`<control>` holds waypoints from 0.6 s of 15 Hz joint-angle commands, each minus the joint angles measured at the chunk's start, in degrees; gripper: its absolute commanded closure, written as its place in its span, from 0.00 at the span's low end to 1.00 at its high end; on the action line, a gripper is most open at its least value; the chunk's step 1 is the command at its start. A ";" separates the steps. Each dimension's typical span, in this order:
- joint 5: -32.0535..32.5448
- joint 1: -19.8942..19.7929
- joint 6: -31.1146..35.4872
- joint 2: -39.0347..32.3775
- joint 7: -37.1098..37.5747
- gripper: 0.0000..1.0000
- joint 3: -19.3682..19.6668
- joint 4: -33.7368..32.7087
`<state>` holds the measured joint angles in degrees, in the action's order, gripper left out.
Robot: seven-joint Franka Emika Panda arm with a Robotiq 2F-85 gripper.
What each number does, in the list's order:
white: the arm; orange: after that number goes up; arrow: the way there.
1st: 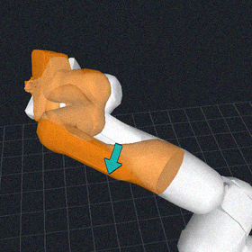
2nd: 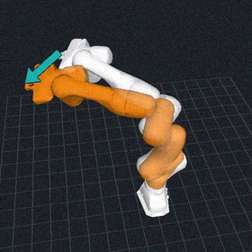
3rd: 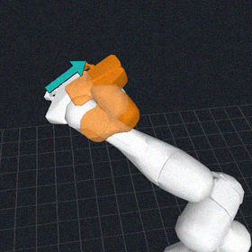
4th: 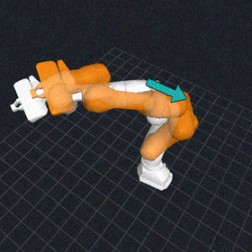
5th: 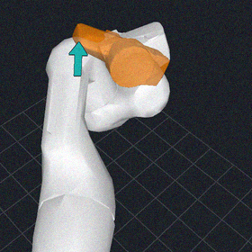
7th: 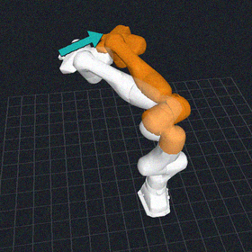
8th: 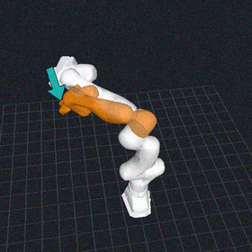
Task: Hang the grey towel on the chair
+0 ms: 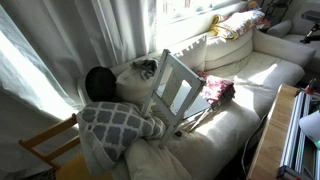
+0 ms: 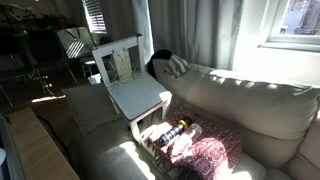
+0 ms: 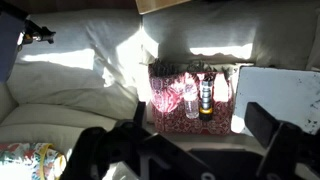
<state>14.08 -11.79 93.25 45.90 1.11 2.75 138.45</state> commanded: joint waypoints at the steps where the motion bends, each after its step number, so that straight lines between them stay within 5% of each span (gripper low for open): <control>1: 0.68 1.47 -0.39 -0.03 0.78 0.00 0.95 -0.22; 5: -1.66 3.14 1.23 -1.49 -0.85 0.00 2.02 -0.10; 9: -14.04 7.78 15.37 -9.83 0.71 0.00 3.01 1.18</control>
<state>7.14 -8.31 99.33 43.14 0.92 4.35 138.90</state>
